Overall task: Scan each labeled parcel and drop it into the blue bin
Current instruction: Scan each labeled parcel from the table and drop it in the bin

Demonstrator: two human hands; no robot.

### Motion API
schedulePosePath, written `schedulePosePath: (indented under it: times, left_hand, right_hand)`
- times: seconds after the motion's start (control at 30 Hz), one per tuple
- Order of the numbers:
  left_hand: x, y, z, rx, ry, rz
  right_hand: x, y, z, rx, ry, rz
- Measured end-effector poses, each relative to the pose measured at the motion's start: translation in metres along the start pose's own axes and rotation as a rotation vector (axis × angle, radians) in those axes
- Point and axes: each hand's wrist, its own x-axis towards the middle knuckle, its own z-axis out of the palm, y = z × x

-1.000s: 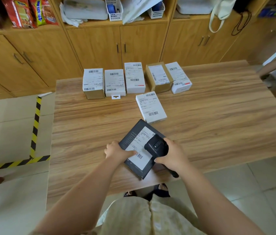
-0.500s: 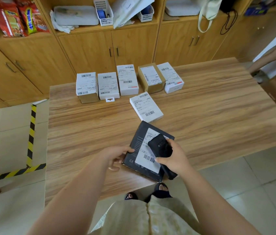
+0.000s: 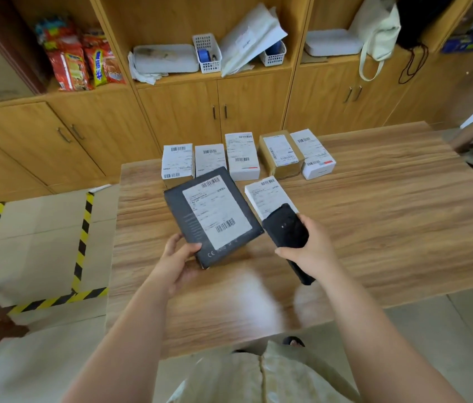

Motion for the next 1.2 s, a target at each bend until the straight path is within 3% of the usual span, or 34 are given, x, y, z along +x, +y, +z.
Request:
schedulePosePath:
  times: [0.13,0.3,0.4,0.67,0.87,1.0,1.2]
  left_hand:
    - [-0.007,0.0,-0.004,0.013,0.11,0.116]
    - [-0.016,0.006,-0.008,-0.001,0.213,0.231]
    - [-0.022,0.01,-0.007,0.068,0.304,0.309]
    - [-0.023,0.013,-0.003,0.171,0.318,0.359]
    - [-0.02,0.017,0.01,-0.021,0.262,0.236]
    - [-0.016,0.026,0.041,-0.186,0.14,0.103]
    - [-0.025,0.027,0.138,-0.073,-0.091,0.007]
  right_hand:
    - [-0.005,-0.023,0.029,-0.105,-0.127,-0.022]
    - [-0.009,-0.041,0.049,-0.578,-0.098,-0.083]
    - [-0.01,-0.047,0.053,-0.697,-0.11,-0.11]
    - [-0.012,-0.044,0.053,-0.672,-0.108,-0.083]
    - [-0.018,-0.028,0.033,-0.559,-0.085,-0.023]
    - [-0.023,-0.019,0.005,-0.432,0.028,0.013]
    - [-0.038,0.009,-0.073,-0.244,0.304,0.034]
